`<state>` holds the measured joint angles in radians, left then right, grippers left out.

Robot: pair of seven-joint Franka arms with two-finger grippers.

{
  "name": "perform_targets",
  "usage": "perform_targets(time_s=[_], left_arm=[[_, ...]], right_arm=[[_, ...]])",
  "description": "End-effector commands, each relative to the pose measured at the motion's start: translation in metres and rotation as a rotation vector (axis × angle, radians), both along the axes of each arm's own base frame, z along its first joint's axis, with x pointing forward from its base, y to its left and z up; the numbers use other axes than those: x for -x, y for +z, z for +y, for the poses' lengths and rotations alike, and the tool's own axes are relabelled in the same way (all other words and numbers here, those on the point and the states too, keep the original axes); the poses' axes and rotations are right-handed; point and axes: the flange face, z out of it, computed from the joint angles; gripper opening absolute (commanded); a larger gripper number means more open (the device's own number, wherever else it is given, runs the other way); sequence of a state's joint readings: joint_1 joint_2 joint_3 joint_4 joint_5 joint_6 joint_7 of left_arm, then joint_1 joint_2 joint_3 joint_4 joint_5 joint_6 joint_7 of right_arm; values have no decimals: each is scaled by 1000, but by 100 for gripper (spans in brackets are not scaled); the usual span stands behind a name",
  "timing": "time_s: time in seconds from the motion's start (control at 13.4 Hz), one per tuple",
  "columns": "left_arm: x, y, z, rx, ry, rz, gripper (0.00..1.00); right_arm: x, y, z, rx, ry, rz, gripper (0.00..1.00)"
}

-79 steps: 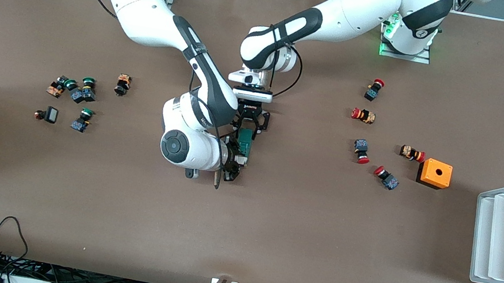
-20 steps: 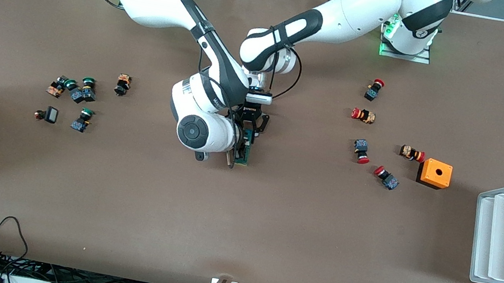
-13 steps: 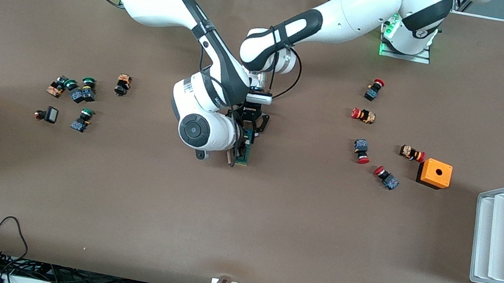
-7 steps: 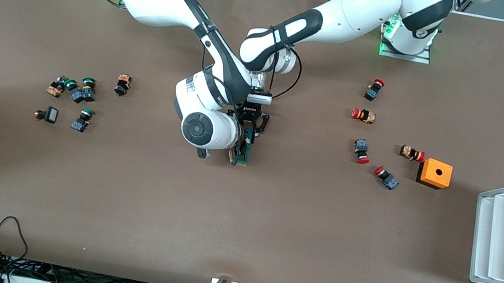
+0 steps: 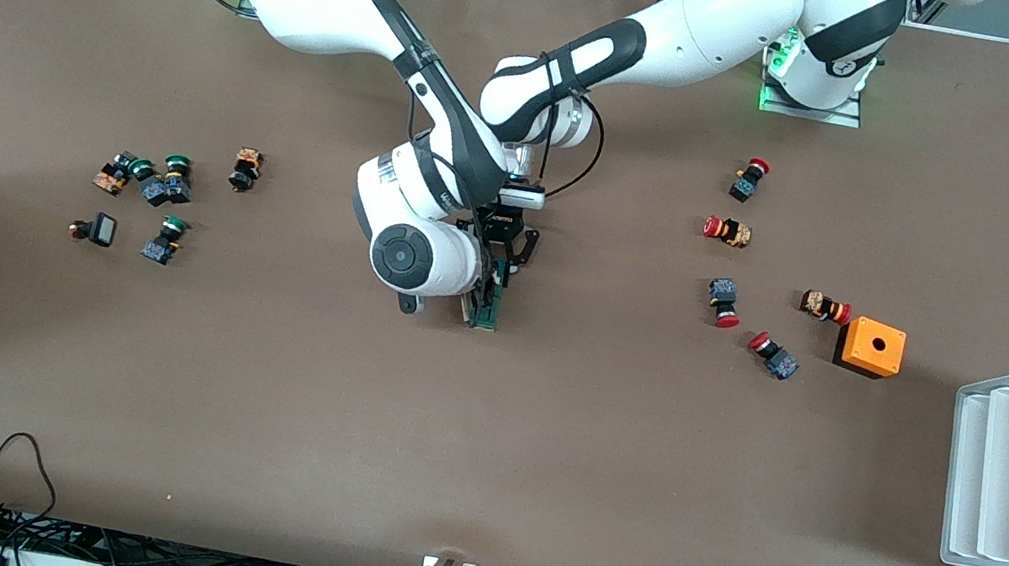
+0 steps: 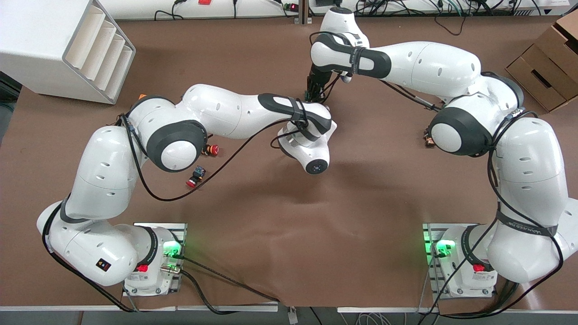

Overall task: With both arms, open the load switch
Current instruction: 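Release the switch base and withdraw the right gripper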

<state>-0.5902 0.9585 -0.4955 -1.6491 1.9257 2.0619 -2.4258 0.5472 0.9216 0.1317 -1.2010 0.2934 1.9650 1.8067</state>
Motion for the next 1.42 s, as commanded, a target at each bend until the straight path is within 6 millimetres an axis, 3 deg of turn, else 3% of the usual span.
perform_targets(time_s=[0.0, 0.52, 0.67, 0.75, 1.05, 1.12, 1.27, 1.35], left_arm=[[-1, 2, -15, 43, -28, -6, 49], [-1, 2, -15, 43, -28, -6, 49], [-1, 2, -15, 43, -28, -6, 49], [-1, 2, -15, 43, -28, -6, 49], [0, 1, -15, 43, -29, -5, 50], [0, 1, -15, 43, -29, -5, 54], [-1, 2, -14, 44, -28, -3, 100], [-2, 4, -13, 44, -28, -3, 100]], right_arm=[[6, -6, -4, 22, 13, -32, 2], [6, -10, -3, 19, 11, -39, 2], [0, 7, -5, 8, 2, -47, 10], [-3, 19, -6, -1, -4, -57, 23], [-6, 39, -6, -11, -2, -56, 23], [-10, 44, -9, -13, -1, -58, 23], [-22, 64, -24, -29, 3, -77, 29], [-30, 79, -35, -44, 23, -98, 36]])
